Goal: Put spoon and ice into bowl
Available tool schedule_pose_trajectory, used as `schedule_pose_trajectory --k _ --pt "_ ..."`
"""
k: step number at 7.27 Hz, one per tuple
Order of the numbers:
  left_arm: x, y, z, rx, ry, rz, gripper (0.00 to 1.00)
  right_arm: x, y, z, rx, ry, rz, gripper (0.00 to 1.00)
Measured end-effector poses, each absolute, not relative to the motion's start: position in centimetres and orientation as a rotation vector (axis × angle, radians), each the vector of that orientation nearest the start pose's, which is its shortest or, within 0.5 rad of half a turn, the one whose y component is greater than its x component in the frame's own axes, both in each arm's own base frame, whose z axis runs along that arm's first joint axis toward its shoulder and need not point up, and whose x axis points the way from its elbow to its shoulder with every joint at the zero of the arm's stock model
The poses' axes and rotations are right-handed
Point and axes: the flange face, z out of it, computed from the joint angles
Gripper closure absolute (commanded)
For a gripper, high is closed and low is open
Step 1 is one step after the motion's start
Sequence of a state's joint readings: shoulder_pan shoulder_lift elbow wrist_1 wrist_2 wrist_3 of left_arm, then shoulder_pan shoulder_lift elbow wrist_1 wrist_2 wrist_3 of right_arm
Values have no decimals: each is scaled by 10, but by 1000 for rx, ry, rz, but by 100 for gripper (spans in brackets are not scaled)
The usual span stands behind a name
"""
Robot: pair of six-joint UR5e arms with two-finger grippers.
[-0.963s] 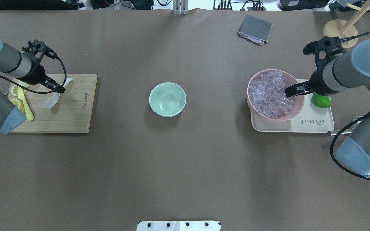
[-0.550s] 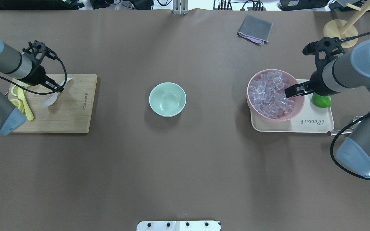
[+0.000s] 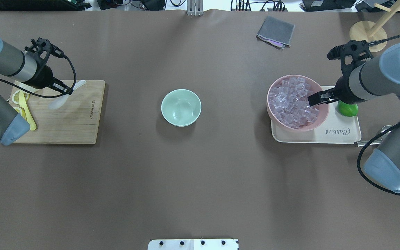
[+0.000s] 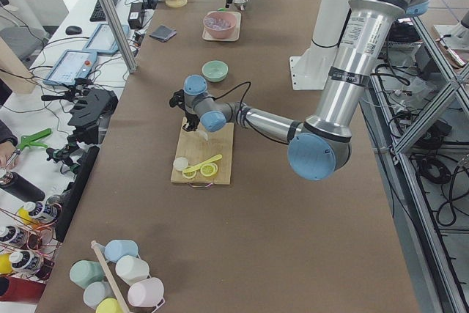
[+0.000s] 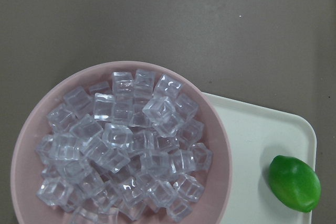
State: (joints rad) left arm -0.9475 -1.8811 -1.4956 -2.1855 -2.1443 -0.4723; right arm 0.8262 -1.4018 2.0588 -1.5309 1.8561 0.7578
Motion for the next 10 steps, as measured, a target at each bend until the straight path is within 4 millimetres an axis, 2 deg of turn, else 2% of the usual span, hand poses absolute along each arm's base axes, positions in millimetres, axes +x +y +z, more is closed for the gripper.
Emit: schedule_pose_trajectory --k 1,3,4,5,7,8,9,10 --pt "309 -560 427 426 947 298 100 -275 -454 352 317 -673 -85 0" --pt "331 -535 371 427 1113 161 100 -279 -454 352 310 -681 -72 0" --pt "354 -521 343 439 1207 103 100 -281 -454 351 308 -685 -71 0" --pt "391 -503 317 450 1275 37 100 -283 -455 351 307 -686 -71 0" --pt "482 -460 273 497 1328 -88 100 -286 -456 350 307 -687 -74 0" --pt "515 -450 257 521 1332 -140 100 -287 -456 349 307 -688 -75 0" --pt "531 -448 248 535 1332 -167 100 -288 -456 349 308 -688 -76 0" --pt "533 -453 245 546 1327 -183 100 -288 -456 348 309 -689 -76 0"
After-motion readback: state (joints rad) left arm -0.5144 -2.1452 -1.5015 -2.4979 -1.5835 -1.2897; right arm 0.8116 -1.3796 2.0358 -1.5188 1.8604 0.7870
